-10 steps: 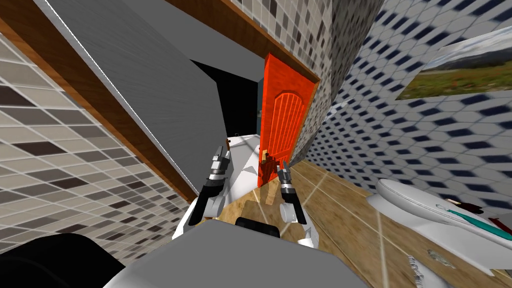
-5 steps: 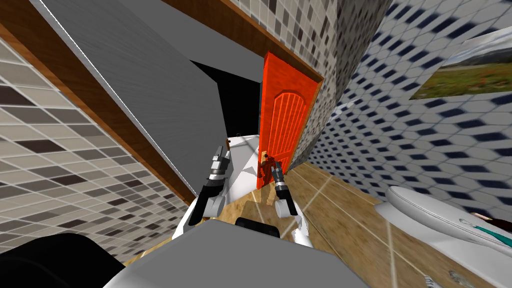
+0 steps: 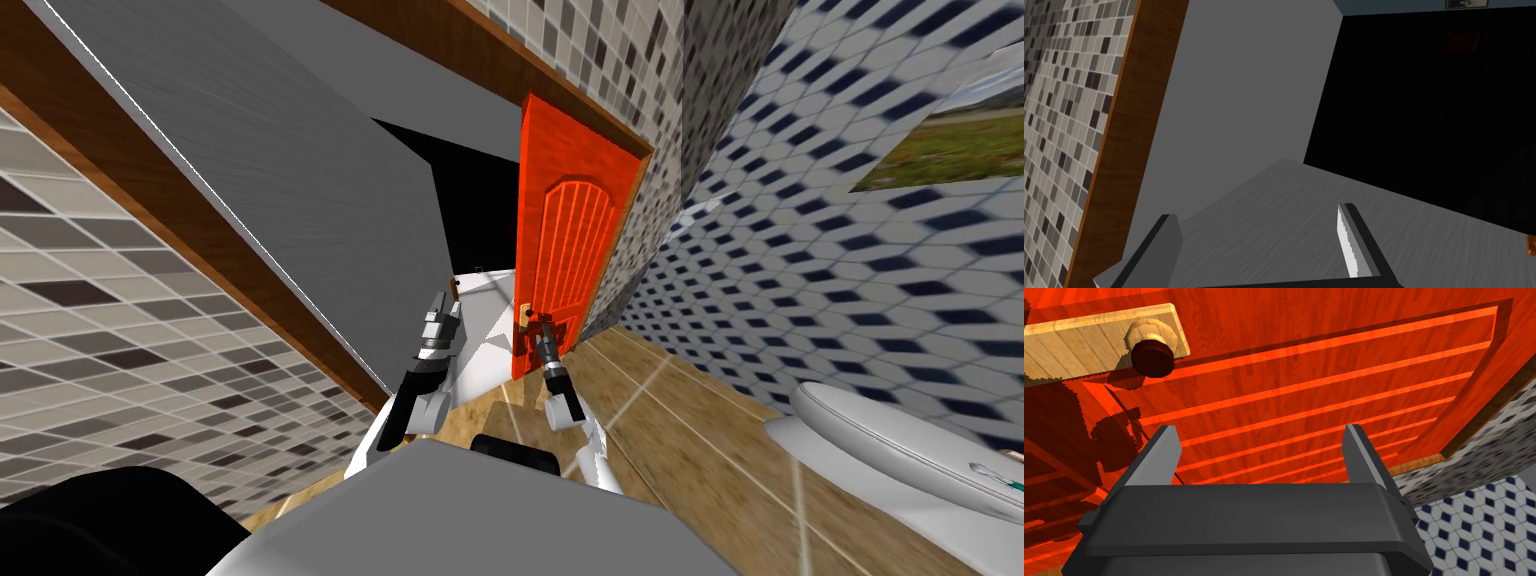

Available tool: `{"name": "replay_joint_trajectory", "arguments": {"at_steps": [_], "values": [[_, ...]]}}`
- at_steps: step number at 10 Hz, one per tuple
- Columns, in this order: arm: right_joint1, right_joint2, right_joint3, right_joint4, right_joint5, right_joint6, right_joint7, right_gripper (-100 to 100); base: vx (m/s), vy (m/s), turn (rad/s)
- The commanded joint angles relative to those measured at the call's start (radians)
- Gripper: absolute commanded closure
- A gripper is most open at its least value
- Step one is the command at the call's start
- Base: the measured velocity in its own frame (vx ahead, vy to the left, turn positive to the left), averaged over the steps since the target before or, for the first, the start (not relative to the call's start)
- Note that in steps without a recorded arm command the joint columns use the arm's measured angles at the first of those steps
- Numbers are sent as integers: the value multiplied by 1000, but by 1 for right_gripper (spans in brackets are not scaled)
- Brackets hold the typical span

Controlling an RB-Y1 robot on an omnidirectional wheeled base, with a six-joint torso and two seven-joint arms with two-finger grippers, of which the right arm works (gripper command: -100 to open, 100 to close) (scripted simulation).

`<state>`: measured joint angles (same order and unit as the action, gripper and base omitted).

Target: Push the door open

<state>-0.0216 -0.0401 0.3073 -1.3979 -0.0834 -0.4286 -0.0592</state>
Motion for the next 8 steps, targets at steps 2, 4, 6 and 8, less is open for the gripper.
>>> {"name": "replay_joint_trajectory", "arguments": {"at_steps": [2, 4, 6, 8], "values": [[-52, 7, 19, 78, -1, 7, 4, -100, 47, -70, 57], [-92, 13, 38, 147, -1, 18, 8, -100, 70, -111, 84], [-129, 20, 55, 206, -2, 27, 12, -100, 72, -121, 65], [-148, 23, 64, 238, -2, 32, 13, -100, 61, -108, 46]]}}
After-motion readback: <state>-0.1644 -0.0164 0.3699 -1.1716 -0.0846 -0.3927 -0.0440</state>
